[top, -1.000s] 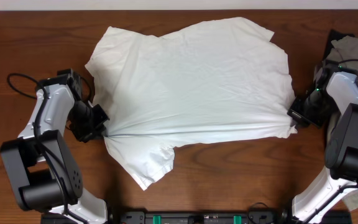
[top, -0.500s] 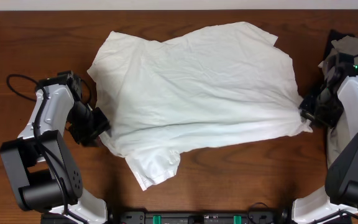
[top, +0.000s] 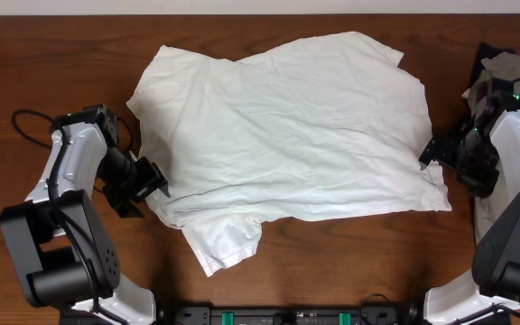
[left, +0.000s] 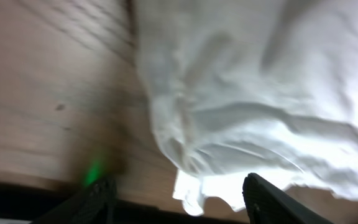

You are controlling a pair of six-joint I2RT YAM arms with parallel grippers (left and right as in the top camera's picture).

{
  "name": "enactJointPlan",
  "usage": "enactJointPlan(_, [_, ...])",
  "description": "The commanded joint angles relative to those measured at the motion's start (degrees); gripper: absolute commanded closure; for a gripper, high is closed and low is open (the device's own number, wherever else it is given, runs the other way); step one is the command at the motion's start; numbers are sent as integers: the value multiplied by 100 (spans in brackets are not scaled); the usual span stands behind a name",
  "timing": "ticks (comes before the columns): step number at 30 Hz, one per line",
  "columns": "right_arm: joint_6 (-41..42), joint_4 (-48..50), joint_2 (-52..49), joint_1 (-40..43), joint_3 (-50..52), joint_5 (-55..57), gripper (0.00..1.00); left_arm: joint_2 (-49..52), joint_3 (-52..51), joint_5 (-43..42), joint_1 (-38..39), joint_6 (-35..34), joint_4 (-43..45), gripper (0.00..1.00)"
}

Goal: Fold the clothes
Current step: 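Release the shirt and move the left gripper to its near-left hem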

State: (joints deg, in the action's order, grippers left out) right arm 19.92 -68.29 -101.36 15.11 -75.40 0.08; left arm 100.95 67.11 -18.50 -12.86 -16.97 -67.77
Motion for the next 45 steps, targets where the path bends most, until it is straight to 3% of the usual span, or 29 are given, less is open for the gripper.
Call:
enactJointPlan(1, [-461,120,11,-153,-66,-518,1,-341,-11,-553,76,503,-44,33])
enactJointPlan(9, [-866,479,11,-632,-66,-1128,1,-1408,-11,-527,505,730,26,33])
enactJointPlan(23, [-737,667,11,-1069,-66,-1617,1,-3254,-59,-437,1338,308,-750,33])
enactJointPlan(32, [-710,706,11,-1069,-66,-1709,1,-4232,-1043,-398,1434,-743,-780,32])
enactJointPlan(45, [-669,758,11,-1069,-66,-1746,1,-4266,-2815,-592,1436,-1797,168,32])
